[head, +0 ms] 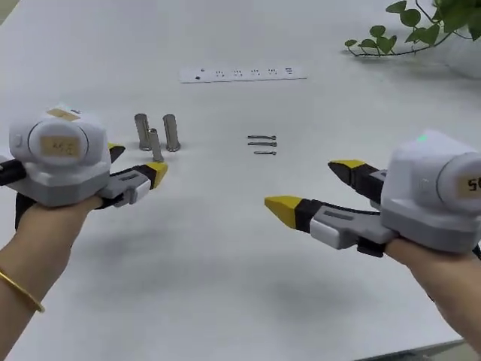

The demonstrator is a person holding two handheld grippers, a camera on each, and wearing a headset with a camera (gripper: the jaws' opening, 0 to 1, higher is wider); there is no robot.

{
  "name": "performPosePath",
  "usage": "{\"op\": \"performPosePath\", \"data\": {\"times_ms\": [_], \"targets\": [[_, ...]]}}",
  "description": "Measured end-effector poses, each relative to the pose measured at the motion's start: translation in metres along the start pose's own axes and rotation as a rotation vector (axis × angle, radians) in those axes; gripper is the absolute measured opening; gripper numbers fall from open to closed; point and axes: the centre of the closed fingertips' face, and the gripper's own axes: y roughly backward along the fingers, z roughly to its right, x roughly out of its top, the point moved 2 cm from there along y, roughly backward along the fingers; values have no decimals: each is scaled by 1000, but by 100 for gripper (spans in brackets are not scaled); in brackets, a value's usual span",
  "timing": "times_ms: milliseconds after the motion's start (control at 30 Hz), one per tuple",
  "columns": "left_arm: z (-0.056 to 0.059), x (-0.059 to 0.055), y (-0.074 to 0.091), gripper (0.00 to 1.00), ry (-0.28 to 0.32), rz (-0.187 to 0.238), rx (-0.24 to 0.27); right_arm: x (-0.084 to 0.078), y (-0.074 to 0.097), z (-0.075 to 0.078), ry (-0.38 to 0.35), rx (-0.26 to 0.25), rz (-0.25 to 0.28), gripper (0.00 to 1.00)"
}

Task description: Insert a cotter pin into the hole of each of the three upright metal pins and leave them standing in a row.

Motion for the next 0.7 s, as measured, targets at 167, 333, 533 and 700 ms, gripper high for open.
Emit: {"op": "performPosePath", "data": {"times_ms": [167,333,533,700], "targets": [[-7,3,-15,34,28,16,-18,5,-8,-5,-3,5,5,63],[-14,0,-28,30,-8,7,-14,4,-16,-4,-4,5,2,61],[-19,-6,-44,23,-14,0,-27,3,-22,-2,-11,3,-8,60],[-20,-8,-53,20,-20,5,-37,1,-24,0,-16,-1,-14,60]]}}
